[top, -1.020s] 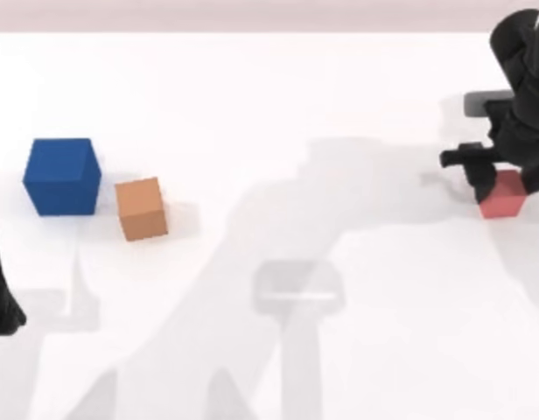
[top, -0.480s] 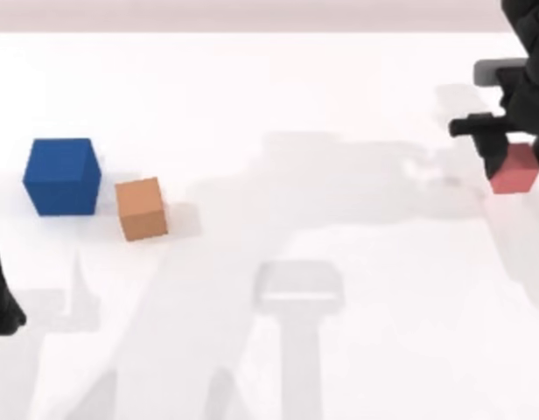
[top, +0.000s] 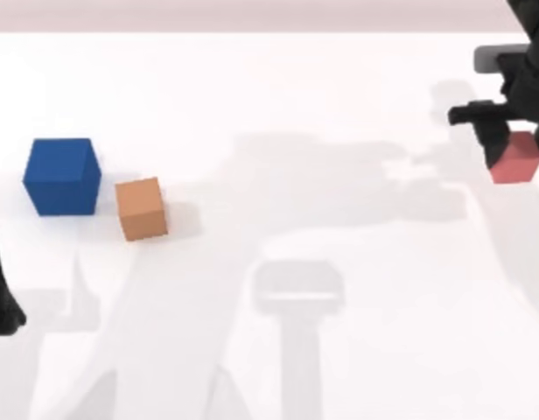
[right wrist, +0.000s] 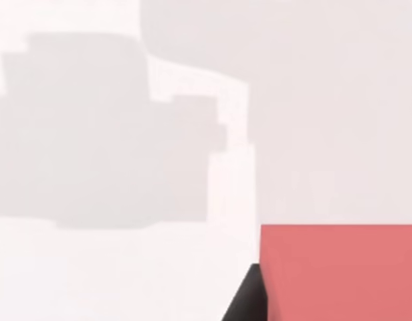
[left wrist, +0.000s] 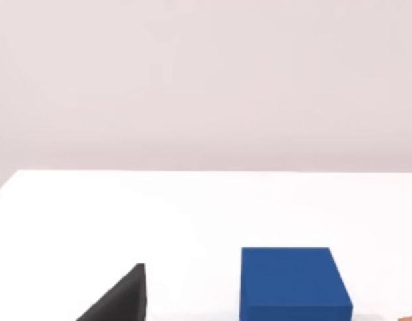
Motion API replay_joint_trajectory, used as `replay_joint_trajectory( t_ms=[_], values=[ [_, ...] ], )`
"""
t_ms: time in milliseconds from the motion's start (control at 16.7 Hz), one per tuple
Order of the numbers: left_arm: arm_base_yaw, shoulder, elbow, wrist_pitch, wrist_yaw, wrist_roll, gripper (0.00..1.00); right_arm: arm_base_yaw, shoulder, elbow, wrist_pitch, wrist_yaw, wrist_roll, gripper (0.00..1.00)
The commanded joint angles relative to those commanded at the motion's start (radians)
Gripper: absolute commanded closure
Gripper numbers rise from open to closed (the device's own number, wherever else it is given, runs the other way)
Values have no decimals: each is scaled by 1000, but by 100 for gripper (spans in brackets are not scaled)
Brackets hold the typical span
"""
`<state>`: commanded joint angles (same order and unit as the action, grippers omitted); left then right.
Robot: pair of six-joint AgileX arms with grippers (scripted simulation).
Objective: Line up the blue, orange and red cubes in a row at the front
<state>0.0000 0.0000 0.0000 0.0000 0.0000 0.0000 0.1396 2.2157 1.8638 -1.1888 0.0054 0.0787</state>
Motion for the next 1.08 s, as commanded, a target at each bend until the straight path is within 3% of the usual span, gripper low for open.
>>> replay_joint_trajectory(
  t_ms=[240,540,720,1080],
  values=[
    [0,0,0,0,0,0,0,140,-99,-122,22,4,153,100],
    [0,0,0,0,0,0,0,428,-289,-376,61,10,491,100],
    [0,0,0,0,0,0,0,556,-390,-494,87,14,622,100],
    [0,0,0,0,0,0,0,588,-421,-526,95,15,657,100]
  ],
)
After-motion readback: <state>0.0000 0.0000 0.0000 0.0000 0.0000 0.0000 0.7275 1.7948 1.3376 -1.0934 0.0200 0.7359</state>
